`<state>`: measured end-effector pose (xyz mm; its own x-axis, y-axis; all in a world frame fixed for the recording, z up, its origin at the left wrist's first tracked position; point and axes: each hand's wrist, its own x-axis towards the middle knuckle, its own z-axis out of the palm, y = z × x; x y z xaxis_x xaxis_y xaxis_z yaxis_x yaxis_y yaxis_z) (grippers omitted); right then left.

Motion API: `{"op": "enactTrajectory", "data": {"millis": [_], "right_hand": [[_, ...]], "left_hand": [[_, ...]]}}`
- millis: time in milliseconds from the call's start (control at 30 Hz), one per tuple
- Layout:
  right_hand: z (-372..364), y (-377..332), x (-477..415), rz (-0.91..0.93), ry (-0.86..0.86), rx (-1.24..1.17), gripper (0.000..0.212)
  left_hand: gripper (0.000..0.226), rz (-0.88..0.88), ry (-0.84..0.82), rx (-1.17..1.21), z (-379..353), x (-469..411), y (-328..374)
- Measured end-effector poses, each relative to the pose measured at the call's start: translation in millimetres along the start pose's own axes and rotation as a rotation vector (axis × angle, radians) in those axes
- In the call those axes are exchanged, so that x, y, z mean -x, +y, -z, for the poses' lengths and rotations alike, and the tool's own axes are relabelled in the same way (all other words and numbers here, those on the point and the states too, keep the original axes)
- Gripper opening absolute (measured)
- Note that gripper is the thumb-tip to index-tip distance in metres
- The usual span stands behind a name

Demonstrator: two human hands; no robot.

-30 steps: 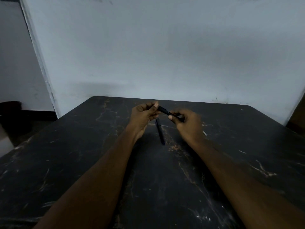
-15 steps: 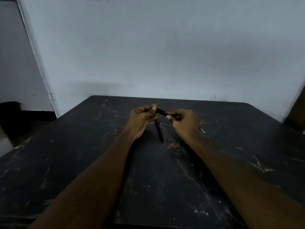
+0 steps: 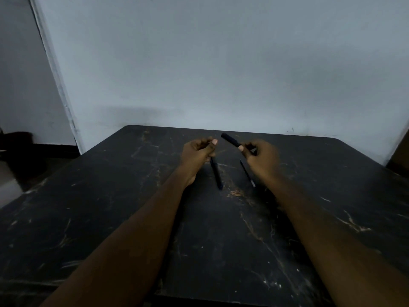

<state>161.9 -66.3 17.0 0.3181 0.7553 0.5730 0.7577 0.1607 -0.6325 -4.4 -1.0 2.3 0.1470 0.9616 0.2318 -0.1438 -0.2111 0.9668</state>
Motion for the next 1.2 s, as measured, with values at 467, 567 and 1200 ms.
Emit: {"op": "enactTrajectory", "data": {"millis": [467,567,1200], "right_hand": [[17.4,27.4,-3.2,-0.289,-0.067,0.402,0.029],[15.2,25.4,-0.4,-0.295,-0.089,0.451,0.029],[17.4,24.6,0.6,-0.269,0.039,0.364,0.045]], "left_hand": [[0.035,-0.139,-0.011,-0.775,0.2,1.8,-6.3],[0.040,-0.134,-0.042,-0.916,0.1,2.7,-5.5],[0.024,-0.027,0.015,-0.719,1.2,1.9,6.7]]}}
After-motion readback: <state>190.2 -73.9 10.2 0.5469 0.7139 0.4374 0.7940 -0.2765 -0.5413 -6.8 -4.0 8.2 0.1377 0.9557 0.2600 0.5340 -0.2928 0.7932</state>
